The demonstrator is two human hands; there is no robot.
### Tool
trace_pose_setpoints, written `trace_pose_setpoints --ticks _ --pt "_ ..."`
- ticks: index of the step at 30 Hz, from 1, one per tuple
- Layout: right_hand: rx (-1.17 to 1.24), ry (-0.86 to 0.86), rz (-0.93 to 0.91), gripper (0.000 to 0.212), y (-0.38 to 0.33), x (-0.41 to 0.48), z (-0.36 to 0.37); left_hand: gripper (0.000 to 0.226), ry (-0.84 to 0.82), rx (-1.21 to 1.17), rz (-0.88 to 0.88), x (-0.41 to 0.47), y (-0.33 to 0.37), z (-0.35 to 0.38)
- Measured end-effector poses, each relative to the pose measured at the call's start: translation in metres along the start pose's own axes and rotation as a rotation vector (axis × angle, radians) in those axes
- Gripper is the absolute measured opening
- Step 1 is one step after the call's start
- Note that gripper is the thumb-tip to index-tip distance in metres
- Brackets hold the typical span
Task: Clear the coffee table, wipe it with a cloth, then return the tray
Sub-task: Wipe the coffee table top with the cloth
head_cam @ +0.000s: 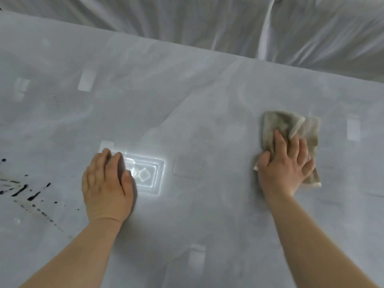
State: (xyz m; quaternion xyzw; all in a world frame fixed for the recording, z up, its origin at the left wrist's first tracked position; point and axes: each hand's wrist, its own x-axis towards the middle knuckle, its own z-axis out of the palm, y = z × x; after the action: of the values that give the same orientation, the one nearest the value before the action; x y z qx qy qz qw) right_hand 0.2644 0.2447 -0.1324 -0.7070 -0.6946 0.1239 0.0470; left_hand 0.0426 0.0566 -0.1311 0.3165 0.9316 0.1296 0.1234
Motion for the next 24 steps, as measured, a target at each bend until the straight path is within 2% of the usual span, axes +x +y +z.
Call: trace_pose_setpoints --ticks 2,3,5,7,9,10,12,14,16,17,19,22,24 --pt "0.039 -0.027 0.022 0.063 -0.037 -0.02 0.012 0.058 0.006 0.014 -0.002 0.0 0.0 -0.001" --pt "0.022 -0.034 -0.087 0.06 -0.058 -0.035 0.018 0.061 -0.001 0.021 -0.003 0.001 0.0 -0.001" --pt "-0.085 -0.068 -0.51 0.052 -0.088 -0.065 0.025 0.064 -0.016 0.039 -0.013 0.001 0.001 -0.001" --pt "-0.116 -0.157 -0.872 0.049 -0.086 -0.06 0.019 0.063 -0.013 0.042 -0.015 0.002 0.0 -0.002" --pt "-0.16 -0.116 -1.021 0.048 -0.06 -0.012 0.009 0.062 -0.017 0.049 -0.013 0.003 0.001 -0.002" --pt "-0.161 -0.067 -0.944 0.049 -0.043 0.015 0.003 0.062 -0.023 0.059 -0.018 0.003 0.001 -0.002" --pt "-0.105 -0.109 -0.503 0.057 -0.02 0.058 -0.012 0.063 -0.038 0.068 -0.023 0.003 0.002 -0.003" --pt "-0.029 -0.057 -0.127 0.062 -0.021 0.074 -0.012 0.064 -0.036 0.062 -0.027 0.004 0.003 -0.004" --pt "0.007 -0.046 0.016 0.056 -0.047 0.06 0.001 0.063 -0.031 0.06 -0.034 0.002 0.003 -0.003" --pt "0.011 -0.071 -0.009 0.056 -0.066 0.047 0.008 0.063 -0.025 0.055 -0.033 0.002 0.003 -0.003" --pt "0.017 -0.125 -0.256 0.057 -0.104 0.01 0.027 0.063 -0.008 0.042 -0.025 0.003 0.003 -0.003" --pt "-0.072 -0.15 -0.86 0.052 -0.131 -0.037 0.034 0.059 0.042 0.047 -0.008 0.002 0.002 0.0" --pt "-0.11 -0.167 -1.044 0.053 -0.118 -0.014 0.026 0.058 0.063 0.044 -0.005 0.002 0.002 0.001"
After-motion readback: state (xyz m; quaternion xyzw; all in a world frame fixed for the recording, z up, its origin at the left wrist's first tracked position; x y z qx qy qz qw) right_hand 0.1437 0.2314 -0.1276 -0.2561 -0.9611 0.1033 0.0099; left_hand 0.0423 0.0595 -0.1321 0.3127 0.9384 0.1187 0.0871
